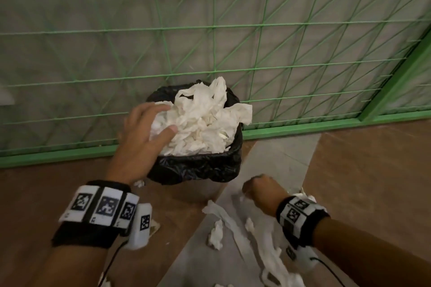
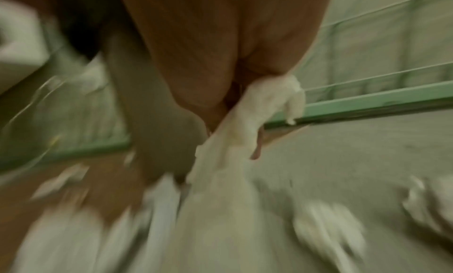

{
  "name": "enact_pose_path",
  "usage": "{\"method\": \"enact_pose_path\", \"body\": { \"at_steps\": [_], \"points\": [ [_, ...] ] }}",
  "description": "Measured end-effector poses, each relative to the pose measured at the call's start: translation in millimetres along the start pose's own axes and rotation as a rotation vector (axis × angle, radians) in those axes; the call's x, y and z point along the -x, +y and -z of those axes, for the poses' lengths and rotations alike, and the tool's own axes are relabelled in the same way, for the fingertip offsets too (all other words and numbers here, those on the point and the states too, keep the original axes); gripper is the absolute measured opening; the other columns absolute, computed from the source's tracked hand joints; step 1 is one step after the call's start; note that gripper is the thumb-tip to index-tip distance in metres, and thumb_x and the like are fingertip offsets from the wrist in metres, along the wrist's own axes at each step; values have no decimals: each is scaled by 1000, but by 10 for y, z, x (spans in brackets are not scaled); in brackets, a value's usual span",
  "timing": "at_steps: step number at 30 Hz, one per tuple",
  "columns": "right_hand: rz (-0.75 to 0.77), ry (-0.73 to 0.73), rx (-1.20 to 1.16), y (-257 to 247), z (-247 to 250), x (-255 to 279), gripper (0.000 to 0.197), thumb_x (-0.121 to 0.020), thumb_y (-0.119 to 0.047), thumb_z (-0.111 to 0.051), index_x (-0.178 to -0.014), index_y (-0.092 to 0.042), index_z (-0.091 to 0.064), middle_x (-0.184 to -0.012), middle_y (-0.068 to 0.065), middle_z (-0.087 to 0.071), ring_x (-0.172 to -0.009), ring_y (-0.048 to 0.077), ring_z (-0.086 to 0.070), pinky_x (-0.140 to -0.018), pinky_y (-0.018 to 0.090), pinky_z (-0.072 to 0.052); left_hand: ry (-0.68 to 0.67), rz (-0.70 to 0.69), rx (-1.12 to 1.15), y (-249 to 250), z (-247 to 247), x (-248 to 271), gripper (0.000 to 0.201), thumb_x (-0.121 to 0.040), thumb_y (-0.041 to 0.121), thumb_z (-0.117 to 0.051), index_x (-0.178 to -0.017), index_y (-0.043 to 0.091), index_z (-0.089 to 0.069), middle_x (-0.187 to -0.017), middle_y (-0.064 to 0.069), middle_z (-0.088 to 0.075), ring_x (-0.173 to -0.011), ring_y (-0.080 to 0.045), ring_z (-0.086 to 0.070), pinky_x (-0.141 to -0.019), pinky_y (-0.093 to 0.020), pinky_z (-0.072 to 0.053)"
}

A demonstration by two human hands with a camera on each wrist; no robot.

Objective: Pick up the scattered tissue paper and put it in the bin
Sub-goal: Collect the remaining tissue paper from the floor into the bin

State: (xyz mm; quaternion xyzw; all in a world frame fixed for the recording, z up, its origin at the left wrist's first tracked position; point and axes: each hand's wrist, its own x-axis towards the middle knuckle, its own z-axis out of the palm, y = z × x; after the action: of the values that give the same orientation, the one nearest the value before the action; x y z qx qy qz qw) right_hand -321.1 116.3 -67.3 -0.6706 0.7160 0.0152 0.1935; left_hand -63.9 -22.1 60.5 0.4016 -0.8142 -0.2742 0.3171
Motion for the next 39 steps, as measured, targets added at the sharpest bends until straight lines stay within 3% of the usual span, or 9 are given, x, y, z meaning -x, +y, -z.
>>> {"method": "enact_pose_path", "body": {
  "at_steps": [7, 10, 15, 19, 21, 23, 26, 34, 39],
  "points": [
    [-196, 808, -556, -83, 1848, 52, 12, -83, -25, -67, -88, -20, -76, -86, 11, -75, -79, 22, -67, -74, 36, -54, 150, 124, 116, 68, -223, -12, 36, -94, 30, -49, -129, 35, -44, -137, 3, -33, -129, -15, -35, -108, -34, -28],
    [-26, 926, -767, -479, 2393, 178, 8, -78, -30, -63, -76, -30, -71, -83, 9, -73, -84, 31, -71, -81, 50, -57, 283, 214, 293, -105, -17, -23, 38, -93, 33, -43, -131, 38, -44, -134, 4, -35, -124, -12, -36, -105, -33, -29],
    [227, 1014, -778, -1130, 2745, 224, 16, -84, -22, -59, -91, -29, -72, -87, 0, -73, -82, 22, -71, -79, 44, -59, 331, 672, 48, -1021, 324, 411, 46, -94, 34, -50, -138, 23, -42, -144, -22, -37, -131, -39, -38, -107, -46, -31],
    [176, 745, -568, -1292, 2375, 9, 24, -88, -23, -63, -111, -21, -70, -100, -4, -67, -81, 5, -64, -73, 27, -56, 178, 942, 83, -1584, 366, 1211, 53, -95, 23, -51, -143, 6, -36, -146, -22, -37, -137, -43, -32, -111, -47, -29],
    [145, 606, -517, -1276, 2195, -73, 30, -87, -29, -67, -117, -26, -66, -114, -2, -63, -92, 11, -65, -74, 27, -54, 76, 918, 131, -1703, 385, 1488, 30, -97, 30, -49, -126, 22, -54, -128, -1, -49, -132, -35, -40, -108, -36, -34],
    [114, 672, -531, -1150, 2125, -105, 25, -88, -29, -66, -112, -25, -67, -108, -2, -65, -89, 13, -66, -75, 29, -54, -95, 786, 90, -1780, 381, 1586, 24, -99, 37, -42, -115, 38, -60, -115, 18, -56, -119, -20, -52, -97, -20, -41],
    [-48, 874, -492, -683, 2005, -78, 16, -89, -25, -59, -101, -18, -68, -97, 3, -69, -86, 17, -64, -82, 34, -52, -96, 813, -29, -2549, 164, 1605, 58, -81, 79, -32, -125, 44, -49, -114, 14, -59, -109, -20, -59, -98, -41, -47],
    [-810, 158, -476, 916, 401, 390, 45, -93, -17, -59, -133, -1, -46, -131, 27, -50, -104, 38, -50, -83, 39, -40, -231, 871, -278, -2103, -294, 986, 86, -84, 65, -46, -152, 35, -3, -162, 7, 3, -149, -26, -5, -120, -50, -11],
    [-783, -12, -334, 1162, -330, 495, 65, -90, -32, -62, -146, -16, -31, -139, 20, -51, -123, 38, -51, -102, 41, -39, -316, 689, -357, -2020, -601, 694, 77, -83, 72, -38, -147, 51, 0, -162, 3, 3, -149, -30, 7, -119, -54, -1]
  ]
}}
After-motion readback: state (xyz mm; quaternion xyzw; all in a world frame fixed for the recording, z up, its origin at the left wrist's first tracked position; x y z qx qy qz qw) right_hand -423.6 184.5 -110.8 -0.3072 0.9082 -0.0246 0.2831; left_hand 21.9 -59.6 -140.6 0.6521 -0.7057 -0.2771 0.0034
